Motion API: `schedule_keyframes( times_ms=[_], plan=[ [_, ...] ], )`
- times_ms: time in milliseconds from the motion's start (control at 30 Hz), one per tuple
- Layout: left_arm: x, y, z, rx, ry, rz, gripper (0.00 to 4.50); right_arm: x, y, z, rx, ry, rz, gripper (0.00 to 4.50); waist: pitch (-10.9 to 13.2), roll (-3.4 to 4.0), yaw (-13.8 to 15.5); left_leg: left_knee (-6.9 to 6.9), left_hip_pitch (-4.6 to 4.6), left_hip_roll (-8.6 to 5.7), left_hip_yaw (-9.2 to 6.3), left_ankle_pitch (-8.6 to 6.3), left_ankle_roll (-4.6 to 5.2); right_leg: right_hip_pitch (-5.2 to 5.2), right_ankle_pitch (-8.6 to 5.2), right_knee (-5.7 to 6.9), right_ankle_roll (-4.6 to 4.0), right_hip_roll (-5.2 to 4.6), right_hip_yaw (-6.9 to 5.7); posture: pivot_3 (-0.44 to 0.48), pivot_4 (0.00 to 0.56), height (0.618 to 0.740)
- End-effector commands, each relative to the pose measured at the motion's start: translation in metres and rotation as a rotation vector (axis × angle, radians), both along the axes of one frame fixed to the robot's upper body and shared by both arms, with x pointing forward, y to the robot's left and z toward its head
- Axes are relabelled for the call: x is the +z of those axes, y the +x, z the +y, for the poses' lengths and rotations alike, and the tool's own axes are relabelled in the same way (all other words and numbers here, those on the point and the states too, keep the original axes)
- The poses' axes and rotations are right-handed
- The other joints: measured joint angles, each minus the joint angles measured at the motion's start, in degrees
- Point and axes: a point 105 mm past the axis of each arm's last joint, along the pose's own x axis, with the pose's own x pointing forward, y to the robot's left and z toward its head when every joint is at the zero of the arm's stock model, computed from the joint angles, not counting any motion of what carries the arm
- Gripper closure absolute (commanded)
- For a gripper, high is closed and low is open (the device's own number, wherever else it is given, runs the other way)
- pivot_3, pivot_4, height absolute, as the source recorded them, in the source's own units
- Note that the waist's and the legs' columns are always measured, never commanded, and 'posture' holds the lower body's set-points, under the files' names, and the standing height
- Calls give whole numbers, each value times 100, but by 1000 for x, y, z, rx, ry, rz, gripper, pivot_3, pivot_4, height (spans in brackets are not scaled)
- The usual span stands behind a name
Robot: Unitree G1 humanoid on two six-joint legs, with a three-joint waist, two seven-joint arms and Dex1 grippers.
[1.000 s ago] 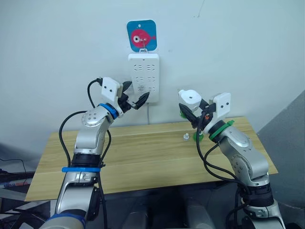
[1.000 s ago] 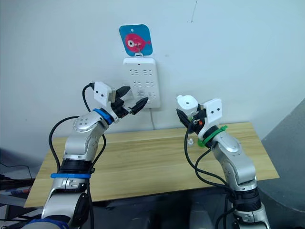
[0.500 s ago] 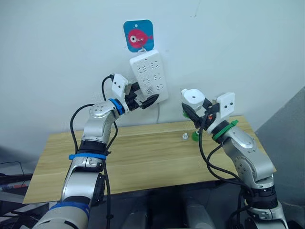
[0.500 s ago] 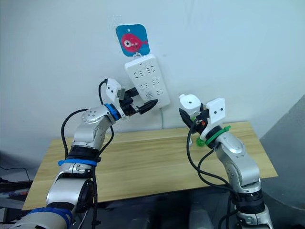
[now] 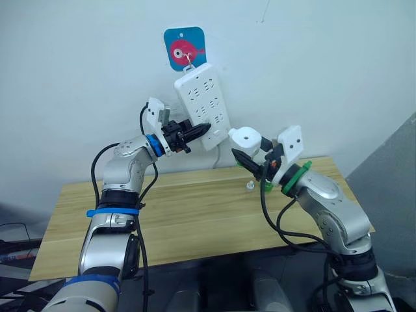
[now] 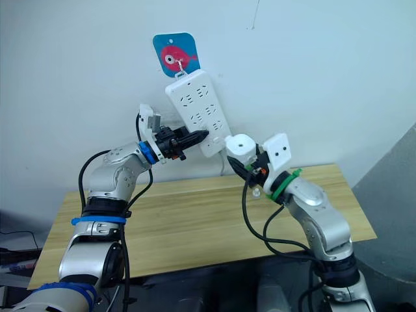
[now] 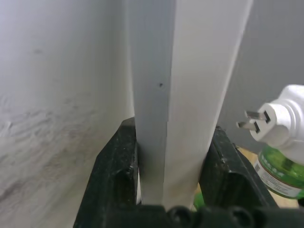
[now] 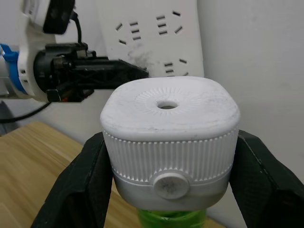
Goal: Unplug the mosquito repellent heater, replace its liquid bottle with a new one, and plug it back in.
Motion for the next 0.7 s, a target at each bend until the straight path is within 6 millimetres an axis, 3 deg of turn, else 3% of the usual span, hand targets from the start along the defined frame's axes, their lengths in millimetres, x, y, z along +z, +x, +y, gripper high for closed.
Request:
schedule_keyframes(
  times_ms=[33,700],
  plan=[
    [12,-13,-12,-103,10,-43,3128,16,7,0,-22,59,-19,1523,0,0,-4,0,-1,-2,-3,0,0,1,0,0,0,-1,0,-196,144,740],
    [12,-14,-14,-102,12,-38,3128,10,16,13,11,43,24,1523,0,0,-8,-3,-2,-4,-5,-1,0,-1,0,-3,0,-4,-1,-185,160,740]
  ],
)
